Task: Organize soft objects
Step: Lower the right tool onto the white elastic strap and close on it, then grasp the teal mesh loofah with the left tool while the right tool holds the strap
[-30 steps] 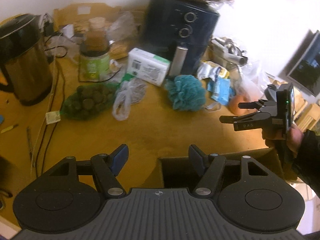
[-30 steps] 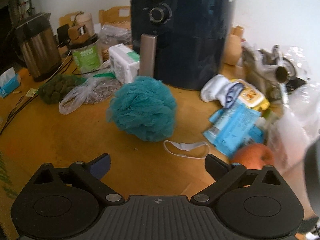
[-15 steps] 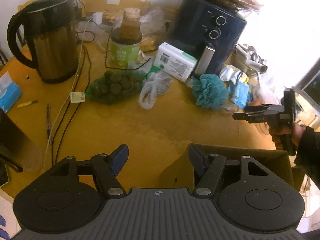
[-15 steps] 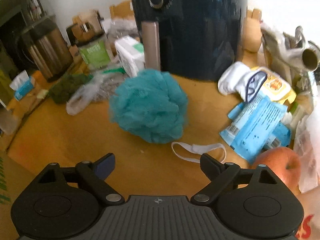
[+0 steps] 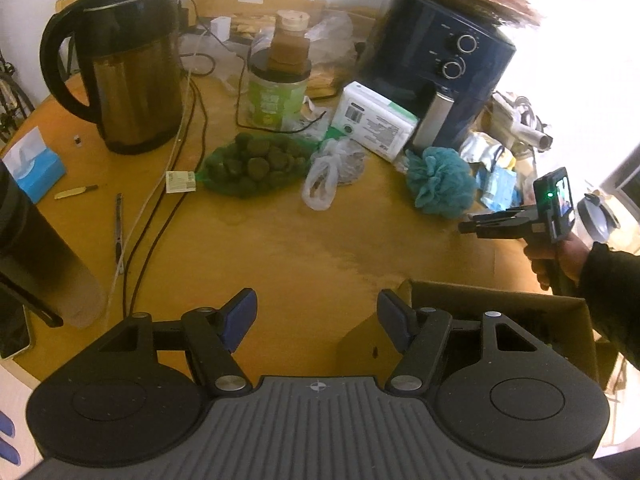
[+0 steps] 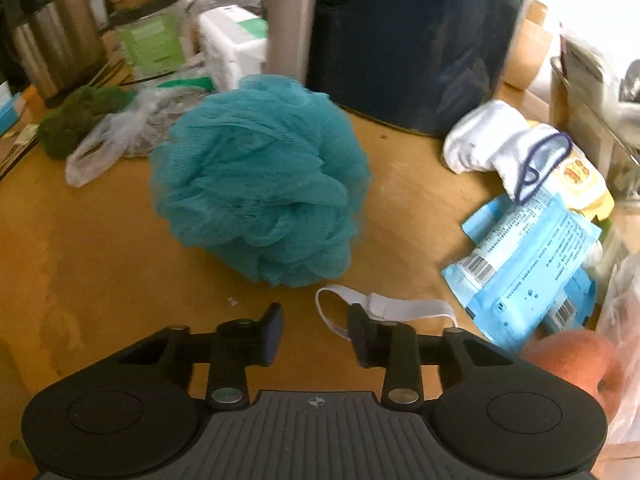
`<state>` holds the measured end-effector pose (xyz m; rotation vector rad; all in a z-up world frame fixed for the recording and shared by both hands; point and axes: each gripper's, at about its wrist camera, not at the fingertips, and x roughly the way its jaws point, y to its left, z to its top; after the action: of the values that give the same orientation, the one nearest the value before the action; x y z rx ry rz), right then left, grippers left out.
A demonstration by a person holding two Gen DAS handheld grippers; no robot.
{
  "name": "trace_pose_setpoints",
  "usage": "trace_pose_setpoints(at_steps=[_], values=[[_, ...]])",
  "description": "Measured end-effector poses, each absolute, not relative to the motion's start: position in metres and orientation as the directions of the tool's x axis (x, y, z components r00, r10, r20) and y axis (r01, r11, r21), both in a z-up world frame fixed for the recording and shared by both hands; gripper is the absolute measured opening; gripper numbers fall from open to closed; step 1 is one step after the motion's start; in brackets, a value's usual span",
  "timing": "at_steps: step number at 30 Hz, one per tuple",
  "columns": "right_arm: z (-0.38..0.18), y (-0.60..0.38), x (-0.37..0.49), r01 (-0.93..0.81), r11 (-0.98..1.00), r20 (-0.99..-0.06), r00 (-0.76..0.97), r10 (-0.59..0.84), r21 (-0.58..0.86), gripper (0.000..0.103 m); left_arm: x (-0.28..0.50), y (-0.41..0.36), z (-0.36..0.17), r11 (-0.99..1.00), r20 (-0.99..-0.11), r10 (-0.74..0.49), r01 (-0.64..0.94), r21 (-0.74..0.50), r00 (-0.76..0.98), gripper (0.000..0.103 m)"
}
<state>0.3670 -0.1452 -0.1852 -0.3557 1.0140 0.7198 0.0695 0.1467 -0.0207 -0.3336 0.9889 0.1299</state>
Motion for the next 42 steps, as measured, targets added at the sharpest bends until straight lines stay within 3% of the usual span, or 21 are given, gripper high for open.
trace_pose_setpoints(at_steps=[2, 4, 5, 25, 42], values=[[-0.188, -0.146, 0.369, -0.671, 0.740, -0.867, 0.343, 0.363, 0.044, 0.016, 0.070, 0.147, -0.021, 0.941, -0.837, -0.040, -0.262, -0.216, 0.546, 0.066], [-0.189, -0.148, 0.371, -0.650, 0.758, -0.868, 0.346, 0.355, 0.051, 0.004, 0.071, 0.148, -0.021, 0.941, -0.837, -0.037, -0.263, -0.214, 0.546, 0.066], [-0.188, -0.149, 0.372, -0.637, 0.769, -0.871, 0.345, 0.350, 0.056, 0.003, 0.071, 0.147, -0.021, 0.941, -0.836, -0.036, -0.263, -0.213, 0.548, 0.066], [-0.110, -0.200, 0.341, -0.560, 0.805, -0.781, 0.406, 0.475, 0.198, 0.003, 0.109, 0.126, -0.007, 0.976, -0.792, -0.093, -0.101, -0.191, 0.604, 0.066], [-0.050, -0.243, 0.278, -0.502, 0.839, -0.703, 0.519, 0.487, 0.210, 0.003, 0.147, 0.095, -0.004, 0.984, -0.771, -0.175, 0.092, -0.151, 0.612, 0.066]])
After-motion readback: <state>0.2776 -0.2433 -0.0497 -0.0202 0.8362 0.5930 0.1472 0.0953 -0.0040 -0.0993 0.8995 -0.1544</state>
